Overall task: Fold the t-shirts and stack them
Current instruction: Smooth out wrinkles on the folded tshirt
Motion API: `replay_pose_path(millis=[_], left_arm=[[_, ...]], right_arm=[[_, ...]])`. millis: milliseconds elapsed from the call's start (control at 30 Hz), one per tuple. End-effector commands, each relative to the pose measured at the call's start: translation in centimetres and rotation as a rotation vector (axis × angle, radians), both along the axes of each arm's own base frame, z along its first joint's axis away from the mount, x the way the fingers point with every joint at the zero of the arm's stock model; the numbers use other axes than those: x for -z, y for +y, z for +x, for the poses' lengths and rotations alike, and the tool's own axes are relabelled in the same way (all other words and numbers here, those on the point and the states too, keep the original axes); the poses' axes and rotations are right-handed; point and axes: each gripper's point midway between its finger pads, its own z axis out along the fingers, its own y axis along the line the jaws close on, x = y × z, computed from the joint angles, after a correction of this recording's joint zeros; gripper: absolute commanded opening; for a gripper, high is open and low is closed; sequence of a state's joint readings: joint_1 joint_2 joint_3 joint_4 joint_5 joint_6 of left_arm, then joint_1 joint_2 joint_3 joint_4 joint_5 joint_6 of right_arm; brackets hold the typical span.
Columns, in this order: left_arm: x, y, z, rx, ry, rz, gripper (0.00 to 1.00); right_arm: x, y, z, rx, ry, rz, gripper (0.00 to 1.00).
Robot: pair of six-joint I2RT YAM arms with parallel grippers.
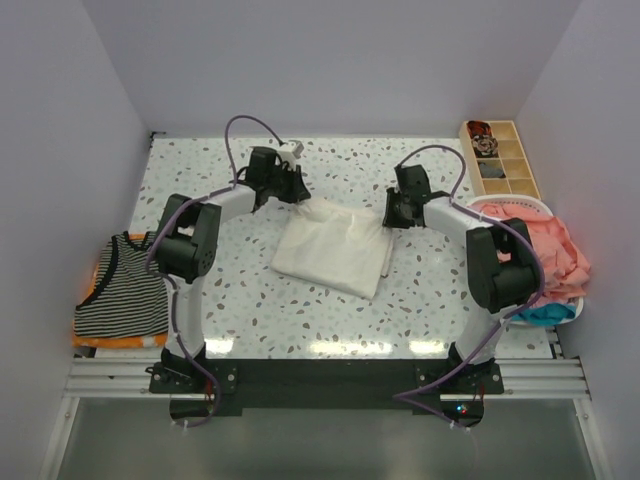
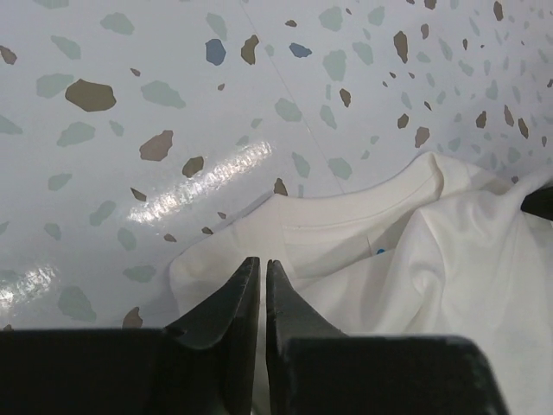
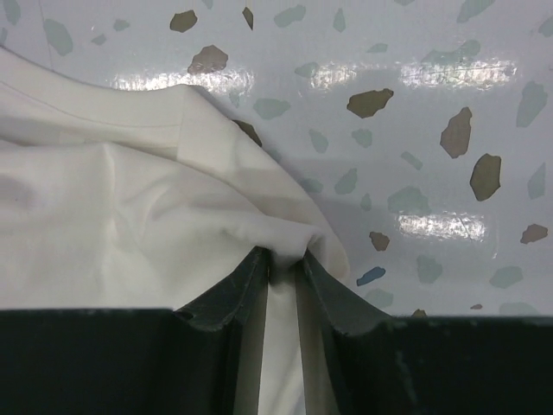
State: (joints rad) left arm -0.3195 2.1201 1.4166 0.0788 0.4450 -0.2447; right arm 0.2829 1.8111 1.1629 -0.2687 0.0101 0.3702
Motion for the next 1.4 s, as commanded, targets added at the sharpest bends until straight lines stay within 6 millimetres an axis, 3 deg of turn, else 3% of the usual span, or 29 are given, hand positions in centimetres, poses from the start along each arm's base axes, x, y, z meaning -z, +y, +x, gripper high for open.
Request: replay_pose_path(millis=[0, 233, 367, 400, 467, 500, 567, 600, 767, 867, 1300, 1367], left_arm=[[-2.3, 0.7, 2.3, 0.002, -0.046, -0.058, 0.09], [-4.5, 3.6, 3.3, -0.085, -0.071, -0.099, 0.13], [-5.0, 4.5, 2.0, -0.129, -0.075, -0.110, 0.31], [-5.9, 4.7, 1.8, -0.137, -0.090, -0.120, 0.41], [-5.0, 4.9, 0.4, -0.136, -0.064, -0.116, 0.55], [-5.9, 4.9, -0.1, -0.128, -0.080, -0.123, 0.66], [-5.0, 5.3, -1.6, -0.126, -0.064, -0.117, 0.73], [-5.8, 5.2, -2.2, -0.118, -0.076, -0.125, 0.75], [-4.7, 5.0, -4.2, -0.103, -0.048, -0.127, 0.75], [-4.2, 4.0, -4.4, -0.069, -0.022, -0.150, 0.66], [-3.4, 1.9, -2.3, -0.060, 0.016, -0.193, 0.45], [-3.2, 1.9, -1.9, -0.064, 0.016, -0.192, 0.34]], right_arm=[[-2.5, 0.5, 2.9, 0.009, -0.110, 0.075, 0.19], [-2.6, -0.9, 4.5, 0.039, -0.140, 0.105, 0.20], [-2.9, -0.3, 6.0, -0.005, -0.158, 0.132, 0.27], [-3.1, -0.2, 6.4, -0.018, -0.171, 0.146, 0.30], [-4.1, -0.2, 7.1, -0.023, -0.179, 0.161, 0.38], [-4.4, -0.1, 6.9, -0.035, -0.181, 0.163, 0.41], [-5.3, -0.4, 6.4, -0.027, -0.195, 0.158, 0.51], [-5.6, -0.5, 6.2, -0.020, -0.201, 0.156, 0.53], [-6.2, -0.2, 4.9, -0.037, -0.185, 0.175, 0.56], [-5.8, 0.0, 4.5, -0.040, -0.172, 0.191, 0.56], [-4.3, 0.6, 4.1, -0.048, -0.131, 0.220, 0.54], [-4.2, 0.7, 4.1, -0.052, -0.127, 0.223, 0.50]])
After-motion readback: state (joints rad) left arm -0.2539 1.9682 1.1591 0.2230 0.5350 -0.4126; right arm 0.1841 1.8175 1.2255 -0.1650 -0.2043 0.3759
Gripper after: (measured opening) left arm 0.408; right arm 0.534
